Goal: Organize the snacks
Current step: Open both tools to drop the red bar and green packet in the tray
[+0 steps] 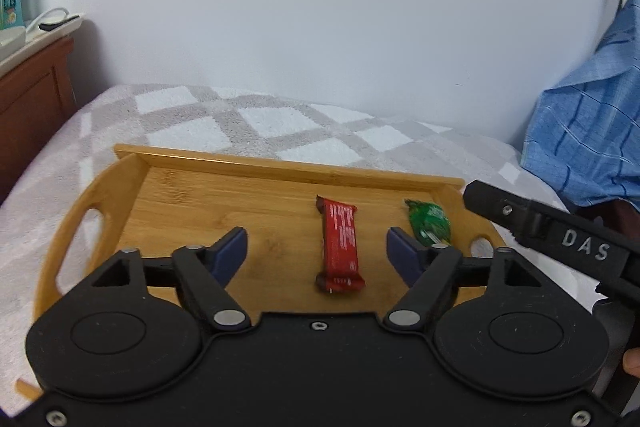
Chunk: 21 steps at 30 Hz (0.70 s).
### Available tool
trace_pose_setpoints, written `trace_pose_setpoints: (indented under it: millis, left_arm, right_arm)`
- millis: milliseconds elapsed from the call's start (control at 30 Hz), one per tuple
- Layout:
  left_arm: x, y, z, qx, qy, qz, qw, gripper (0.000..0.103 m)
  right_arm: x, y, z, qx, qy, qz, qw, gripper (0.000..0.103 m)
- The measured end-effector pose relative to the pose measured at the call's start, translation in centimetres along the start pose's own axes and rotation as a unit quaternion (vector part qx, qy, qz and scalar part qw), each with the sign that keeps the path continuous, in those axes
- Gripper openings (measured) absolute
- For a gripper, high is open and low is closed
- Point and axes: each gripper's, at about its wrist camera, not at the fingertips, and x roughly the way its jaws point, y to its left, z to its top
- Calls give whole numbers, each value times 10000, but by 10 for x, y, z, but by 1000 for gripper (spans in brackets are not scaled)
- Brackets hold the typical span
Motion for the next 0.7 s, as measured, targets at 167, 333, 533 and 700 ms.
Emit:
trace_pose_setpoints:
  millis: [167, 333, 533, 700]
  left_arm:
    - [-38, 1, -17, 90, -167, -36, 9998, 84]
    - [-71, -1, -39, 147, -313, 47, 9994, 85]
    - [-100, -1, -67, 302, -478, 14, 9984, 88]
    - [-122, -1, -92, 369, -599, -3, 9975, 90]
  right_arm:
    - [-36, 3, -15, 126, -200, -3, 9997, 86]
    - [-71, 5, -40, 16, -368, 25, 9993, 88]
    - [-105, 9, -66, -230, -529, -31, 9983, 90]
    - [-128, 9, -91, -387, -629, -86, 9972, 90]
